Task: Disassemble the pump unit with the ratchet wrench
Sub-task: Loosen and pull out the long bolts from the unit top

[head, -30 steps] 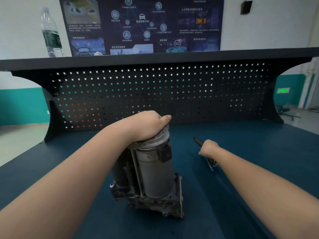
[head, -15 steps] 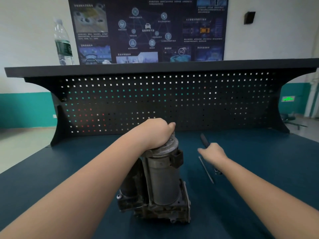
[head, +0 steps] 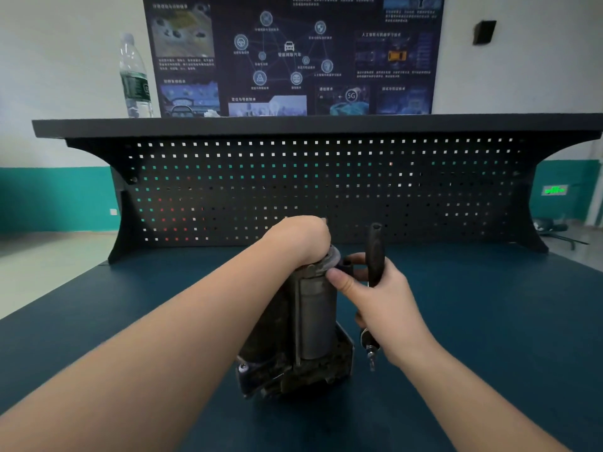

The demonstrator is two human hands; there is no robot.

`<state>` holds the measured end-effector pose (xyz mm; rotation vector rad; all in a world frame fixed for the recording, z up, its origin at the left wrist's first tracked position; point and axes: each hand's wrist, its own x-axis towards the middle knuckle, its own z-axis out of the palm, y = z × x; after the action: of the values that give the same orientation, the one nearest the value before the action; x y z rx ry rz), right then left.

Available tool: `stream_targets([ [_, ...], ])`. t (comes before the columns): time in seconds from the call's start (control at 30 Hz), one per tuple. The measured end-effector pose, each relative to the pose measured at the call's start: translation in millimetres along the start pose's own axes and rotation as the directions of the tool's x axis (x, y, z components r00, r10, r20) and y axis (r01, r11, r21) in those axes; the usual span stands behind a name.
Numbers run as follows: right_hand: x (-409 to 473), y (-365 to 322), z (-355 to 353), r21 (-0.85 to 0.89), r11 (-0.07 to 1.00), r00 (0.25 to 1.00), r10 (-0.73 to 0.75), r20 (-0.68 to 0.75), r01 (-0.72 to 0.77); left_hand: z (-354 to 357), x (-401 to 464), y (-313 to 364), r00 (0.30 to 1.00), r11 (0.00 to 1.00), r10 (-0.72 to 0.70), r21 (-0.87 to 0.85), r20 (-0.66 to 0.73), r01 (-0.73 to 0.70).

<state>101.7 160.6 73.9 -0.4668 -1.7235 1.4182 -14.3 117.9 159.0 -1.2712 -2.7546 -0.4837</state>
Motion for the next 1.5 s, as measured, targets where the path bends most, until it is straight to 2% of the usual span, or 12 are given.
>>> stream_targets([
  [0.1,7.1,5.2,-2.3,0.060,0.997,0.999,0.048,0.009,-0.049,-4.5,0.1,-2.1,0.987,0.970,0.151,-0.201,0.061,-0.136],
  [0.17,16.7,10.7,-6.6,0.094,0.987,0.991,0.132,0.014,-0.133,-8.7,-2.0,-8.3,0.957,0.943,0.279,-0.215,0.086,-0.255],
  [0.27,34.5,15.0,-8.8,0.155,0.958,0.971,0.238,0.033,-0.240,-10.1,-2.0,-16.4,0.939,0.949,0.303,-0.144,0.165,-0.281],
  [0.37,49.9,16.5,-7.1,0.175,0.935,0.951,0.307,0.034,-0.308,-8.5,-0.2,-16.7,0.947,0.955,0.297,-0.033,0.122,-0.296],
  [0.43,57.8,17.9,-8.8,0.225,0.932,0.955,0.297,-0.016,-0.286,-1.5,1.3,-12.9,0.964,0.957,0.260,0.116,0.065,-0.266],
  [0.57,74.9,-1.7,-24.7,0.541,0.837,0.966,0.200,-0.163,-0.082,7.0,12.4,-7.9,0.989,0.967,0.141,0.208,0.044,-0.147],
  [0.7,83.8,-32.2,-34.4,0.385,0.919,0.979,-0.008,-0.203,0.087,2.2,18.3,-2.7,0.992,0.964,0.065,0.249,0.107,-0.090],
  [0.87,86.9,-45.8,-25.0,0.495,0.867,0.987,0.036,-0.155,0.046,-5.1,15.4,-6.0,0.965,0.889,0.176,0.391,0.193,-0.240],
  [0.97,89.4,-44.4,-18.5,0.677,0.735,0.991,0.107,-0.084,-0.022,-3.7,15.7,-9.9,0.962,0.901,0.241,0.340,0.129,-0.271],
  [1.07,88.3,-37.4,-9.0,0.761,0.641,0.989,0.146,0.009,-0.102,-2.2,15.1,-14.6,0.972,0.934,0.221,0.268,0.082,-0.235],
  [1.3,84.9,-28.5,2.8,0.790,0.604,0.990,0.140,0.026,-0.107,4.5,17.9,-19.2,0.987,0.939,0.144,0.305,0.068,-0.158],
  [1.5,80.8,-30.3,3.1,0.769,0.638,0.995,0.058,-0.081,0.025,5.1,20.0,-16.6,0.989,0.942,0.135,0.302,0.068,-0.149],
])
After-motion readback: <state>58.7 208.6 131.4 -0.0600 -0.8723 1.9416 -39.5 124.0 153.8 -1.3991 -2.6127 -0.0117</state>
